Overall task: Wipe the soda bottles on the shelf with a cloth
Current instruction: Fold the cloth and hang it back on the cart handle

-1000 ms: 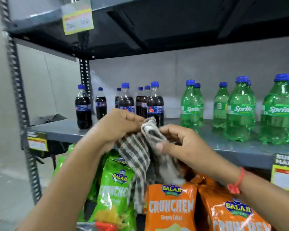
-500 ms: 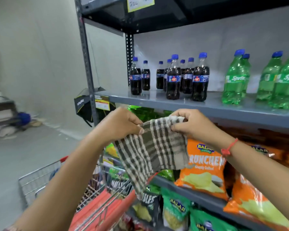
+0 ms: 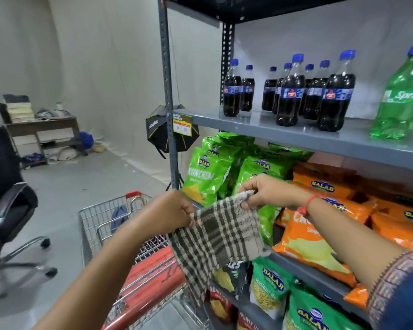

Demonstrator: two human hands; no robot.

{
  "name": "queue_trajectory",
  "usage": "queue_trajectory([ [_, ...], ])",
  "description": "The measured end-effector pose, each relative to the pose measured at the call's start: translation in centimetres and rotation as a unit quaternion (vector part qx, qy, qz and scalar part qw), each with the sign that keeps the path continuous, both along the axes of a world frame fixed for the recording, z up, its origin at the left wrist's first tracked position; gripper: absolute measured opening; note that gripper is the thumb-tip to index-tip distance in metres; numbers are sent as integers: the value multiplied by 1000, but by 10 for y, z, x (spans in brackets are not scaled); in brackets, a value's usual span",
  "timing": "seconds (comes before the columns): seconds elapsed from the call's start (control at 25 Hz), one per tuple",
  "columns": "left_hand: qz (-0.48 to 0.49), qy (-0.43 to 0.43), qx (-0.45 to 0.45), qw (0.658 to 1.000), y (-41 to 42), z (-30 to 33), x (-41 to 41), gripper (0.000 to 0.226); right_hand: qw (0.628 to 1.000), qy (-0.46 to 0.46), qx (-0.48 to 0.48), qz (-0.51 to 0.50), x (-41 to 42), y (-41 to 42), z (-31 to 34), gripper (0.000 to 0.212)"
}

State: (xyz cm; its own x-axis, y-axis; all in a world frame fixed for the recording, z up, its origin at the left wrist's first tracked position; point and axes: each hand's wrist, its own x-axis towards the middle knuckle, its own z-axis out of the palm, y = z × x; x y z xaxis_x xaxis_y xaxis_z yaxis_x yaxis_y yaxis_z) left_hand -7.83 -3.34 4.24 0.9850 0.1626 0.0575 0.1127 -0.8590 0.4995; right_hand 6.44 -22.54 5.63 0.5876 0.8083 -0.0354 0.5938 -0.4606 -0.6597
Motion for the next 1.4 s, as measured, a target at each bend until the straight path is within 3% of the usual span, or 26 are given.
queue_trajectory([
  [0.12,28,59,41,997,6,-36,14,14,995,-48,-91,17,18,23,-40,18],
  [0.28,75,131,28,988,19,-78,27,20,982,-96,-158,34,27,55,-85,31],
  [0.36,99,143,16,985,26,-93,30,24,979,-124,-160,30,29,67,-100,26],
  [0.44,117,144,16,983,32,-104,34,22,973,-164,-161,25,29,76,-111,15],
  [0.64,132,138,24,981,38,-122,46,17,964,-195,-178,14,33,82,-136,20],
  [0.76,158,125,30,979,31,-130,44,14,945,-281,-167,-1,27,78,-144,27],
  [0.84,192,58,78,977,19,-138,35,20,927,-356,-116,13,17,76,-150,27],
  [0.92,197,-8,120,973,5,-144,22,19,929,-357,-90,46,5,74,-155,7],
  [1.08,125,117,114,979,-19,-158,5,38,920,-340,-148,126,-2,63,-159,48],
  [1.2,128,134,145,972,-18,-172,6,39,904,-342,-201,161,0,61,-163,51],
  [1.4,122,156,119,973,-4,-180,16,42,908,-347,-179,153,-4,69,-170,38],
])
